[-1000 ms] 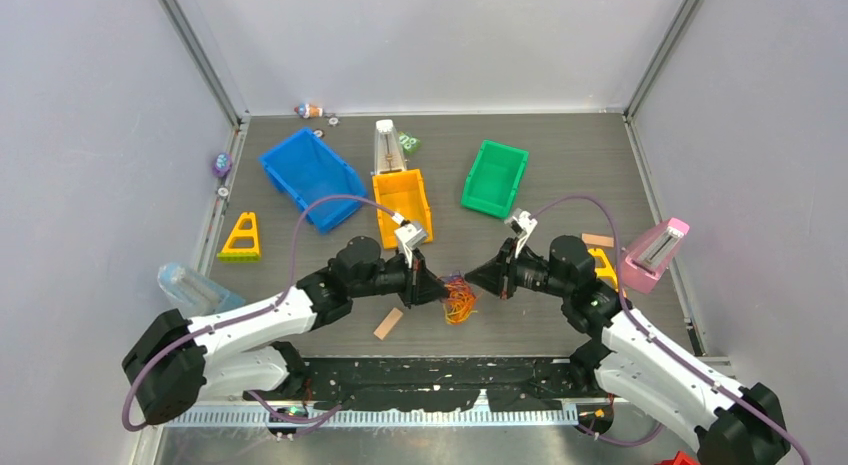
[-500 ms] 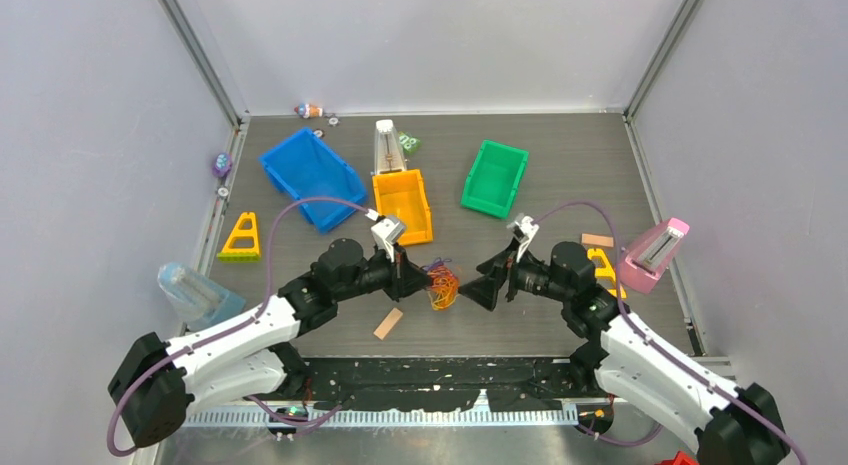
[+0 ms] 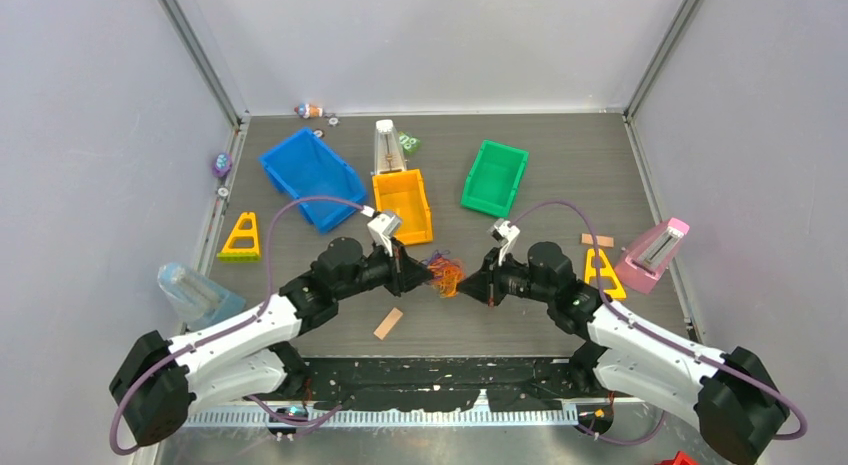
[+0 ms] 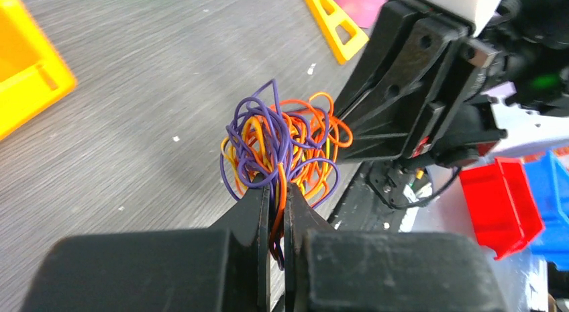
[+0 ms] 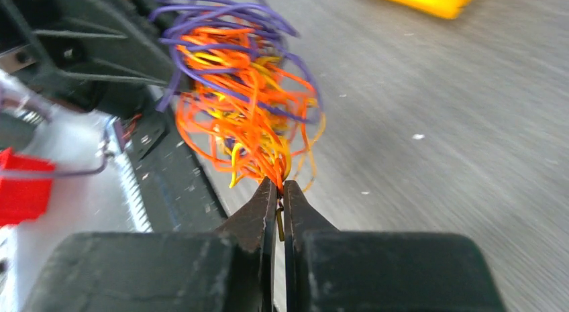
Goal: Untangle the cables
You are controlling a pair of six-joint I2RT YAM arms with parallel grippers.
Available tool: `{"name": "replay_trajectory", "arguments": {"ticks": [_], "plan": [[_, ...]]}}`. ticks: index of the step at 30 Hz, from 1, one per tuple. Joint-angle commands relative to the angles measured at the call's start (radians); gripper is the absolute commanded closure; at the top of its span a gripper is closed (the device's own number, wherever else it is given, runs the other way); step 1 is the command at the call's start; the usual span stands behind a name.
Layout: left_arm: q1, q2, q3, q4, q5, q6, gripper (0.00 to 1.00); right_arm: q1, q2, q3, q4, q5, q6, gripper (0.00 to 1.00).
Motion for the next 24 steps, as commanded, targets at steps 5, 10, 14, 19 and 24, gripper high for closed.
{"name": "replay_trajectory", "arguments": {"ticks": [5,10,14,19,24], "plan": [[0.068,-0.204,-0.031,-0.274,-0.325,0.050,1.00,-0.001,-0.200,0.064,-0.384,0.732,0.018,0.95],[0.075,-0.273,-0.069,-0.328,-0.410,0.043,1.00,-0.003,-0.314,0.040,-0.478,0.950,0.083,0.95],[0.075,-0.275,-0.059,-0.373,-0.448,0.016,1.00,-0.003,-0.340,0.038,-0.492,1.013,0.119,0.95],[0.075,-0.228,-0.059,-0.228,-0.210,0.082,1.00,-0.003,-0.318,0.048,-0.390,0.741,-0.015,0.03],[0.075,-0.138,-0.039,-0.038,0.101,0.091,1.00,-0.003,-0.232,0.049,-0.119,0.154,-0.149,0.05]]}}
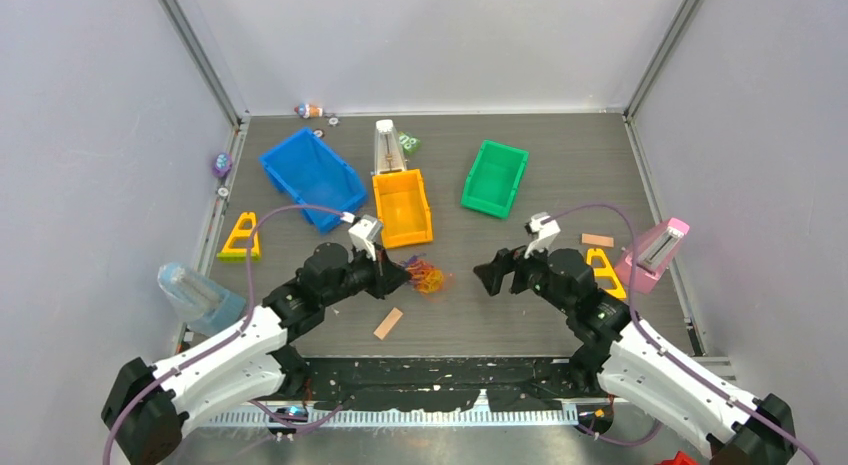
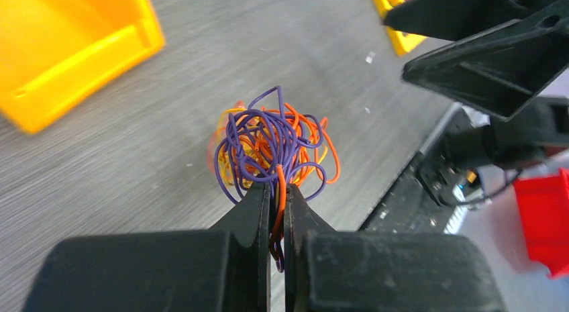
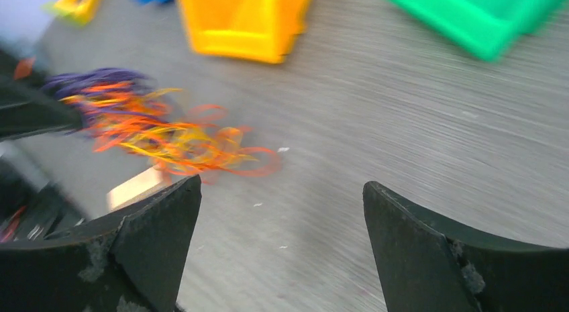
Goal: Untangle the cables
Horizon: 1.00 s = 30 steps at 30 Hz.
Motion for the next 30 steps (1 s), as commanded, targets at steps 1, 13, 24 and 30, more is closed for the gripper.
{"name": "replay_trajectory", "arguments": {"ticks": [1,13,24,30], "plan": [[-0.001,0.060,0.030,0.206,0.309,0.034,1.00,0.005,0.089,0.027,0.261,-0.483,-0.135,0.05],[-0.001,0.140,0.077,0.349,0.518,-0.011,1.00,0.020,0.292,0.084,0.392,-0.758,-0.148,0.20],[-0.001,0.152,0.067,0.344,0.431,-0.033,0.45,0.020,0.246,0.117,0.238,-0.538,-0.161,0.94],[-0.001,0.081,0.014,0.291,0.280,-0.013,0.07,0.019,0.121,0.079,0.229,-0.292,-0.068,0.95]]}}
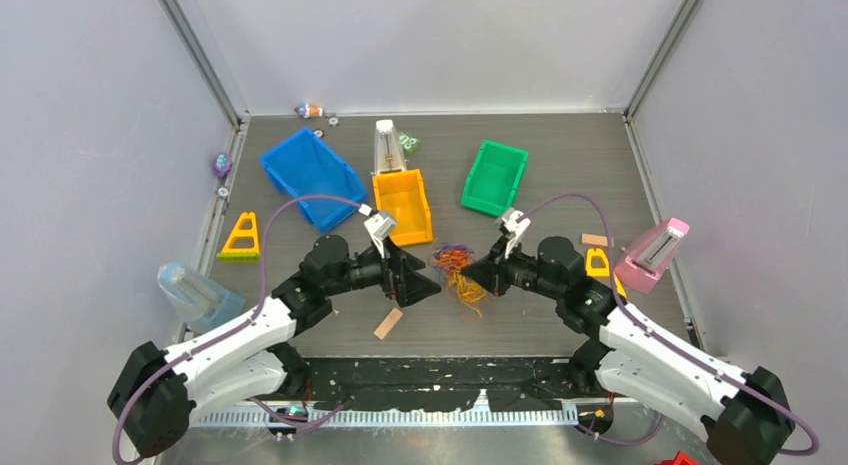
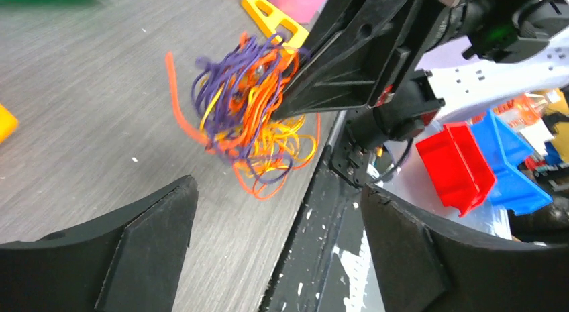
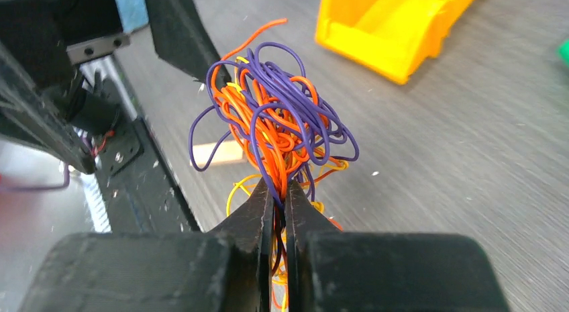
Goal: Untangle the cables
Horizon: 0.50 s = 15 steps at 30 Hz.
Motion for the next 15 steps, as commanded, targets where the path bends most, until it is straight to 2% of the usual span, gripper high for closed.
{"name": "replay_trajectory", "arguments": {"ticks": [1,5,10,15], "plan": [[-0.002,-0.067,-0.033,0.011,-0.131,0.016,0.06,-0.001,-0.097,0.015,0.020,0.226,0.087,0.95],[-0.002,-0.093,-0.105,0.101,-0.223,-0.013,0.05,-0.001,-0.125,0.054,-0.027,0.308,0.210,0.95],[-0.003,-0.090,-0.159,0.242,-0.248,-0.020,0.06,-0.001,-0.134,0.089,-0.009,0.249,0.285,0.95],[-0.033,-0.051,-0.168,0.354,-0.243,0.020,0.08,0.000,-0.115,0.132,-0.012,0.190,0.291,0.95]]}}
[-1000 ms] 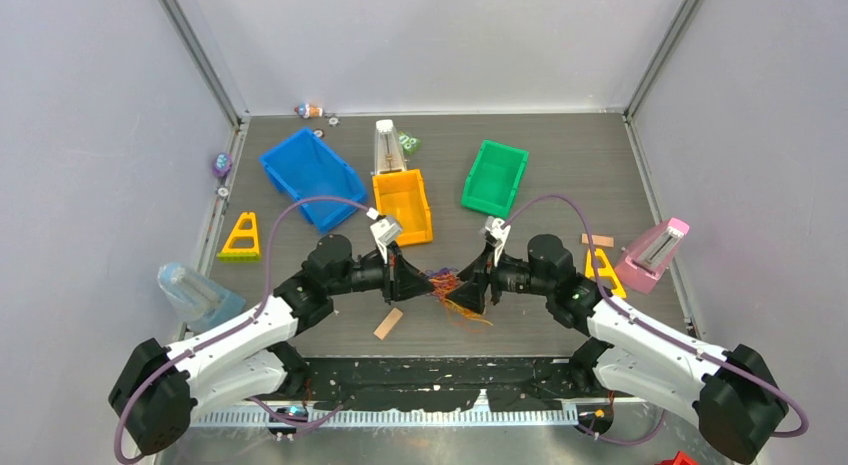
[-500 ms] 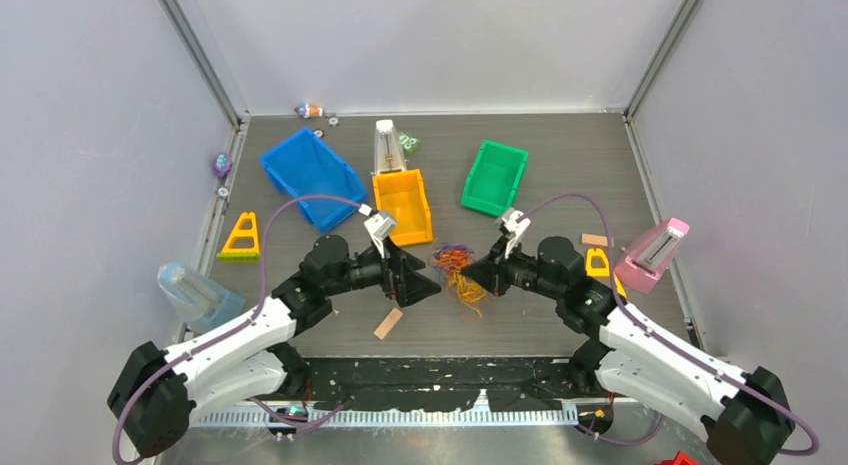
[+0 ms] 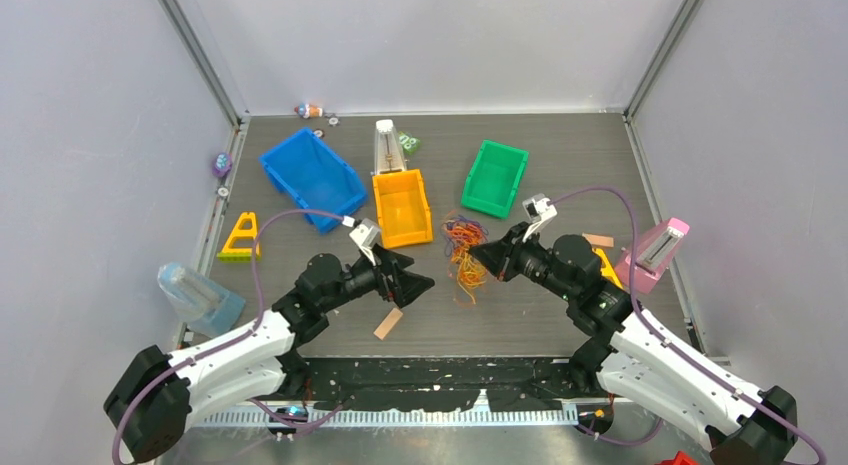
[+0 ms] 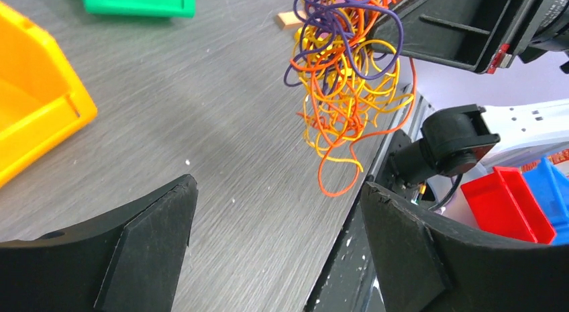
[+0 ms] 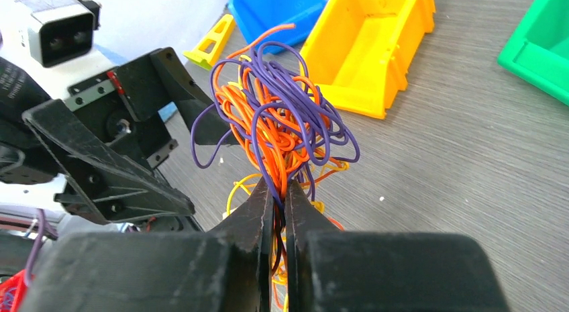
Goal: Untangle the cables
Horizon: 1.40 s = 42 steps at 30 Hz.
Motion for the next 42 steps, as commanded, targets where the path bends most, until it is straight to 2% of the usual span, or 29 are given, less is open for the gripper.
{"name": "replay_trajectory", "arguments": {"ticks": [1,6,12,16,22,23,26,28,29,31,35,37,42], "plan": [[-0.031,0.028,-0.001,0.224,-0.017,0.040,0.09,0.001,0.009,0.084,0.040,-0.055,0.041,0.95],[-0.051,0.087,0.023,0.332,0.008,0.091,0.09,0.001,0.031,0.092,0.064,-0.124,0.058,0.95],[-0.060,0.197,0.095,0.389,0.048,0.092,0.11,0.002,0.082,0.095,0.117,-0.244,0.059,0.95],[-0.061,0.250,0.136,0.419,0.065,0.059,0.19,0.002,0.094,0.084,0.152,-0.281,0.065,0.95],[-0.061,0.275,0.127,0.483,0.030,0.002,0.43,0.002,0.081,0.064,0.157,-0.296,0.060,0.95],[-0.061,0.280,0.128,0.498,0.038,-0.011,0.50,0.002,0.080,0.063,0.157,-0.300,0.058,0.95],[-0.056,0.276,0.102,0.580,0.020,-0.047,0.99,0.002,0.080,0.073,0.110,-0.276,0.044,0.95],[-0.047,0.237,0.057,0.603,-0.030,-0.063,1.00,0.002,0.073,0.092,0.021,-0.193,0.024,0.95],[-0.040,0.212,0.037,0.577,-0.051,-0.063,1.00,0.002,0.061,0.098,-0.022,-0.108,0.009,0.94],[-0.025,0.152,0.044,0.427,-0.073,-0.035,1.00,0.002,0.034,0.103,-0.114,0.037,-0.007,0.89],[-0.021,0.031,0.107,-0.034,-0.199,0.078,1.00,0.001,-0.040,0.072,-0.230,0.321,0.000,0.82],[-0.020,-0.042,0.100,-0.204,-0.374,0.080,1.00,0.001,-0.073,0.045,-0.284,0.454,0.022,0.82],[-0.009,-0.226,0.053,-0.451,-0.552,0.092,1.00,0.000,-0.139,0.003,-0.409,0.722,0.103,0.86]]}}
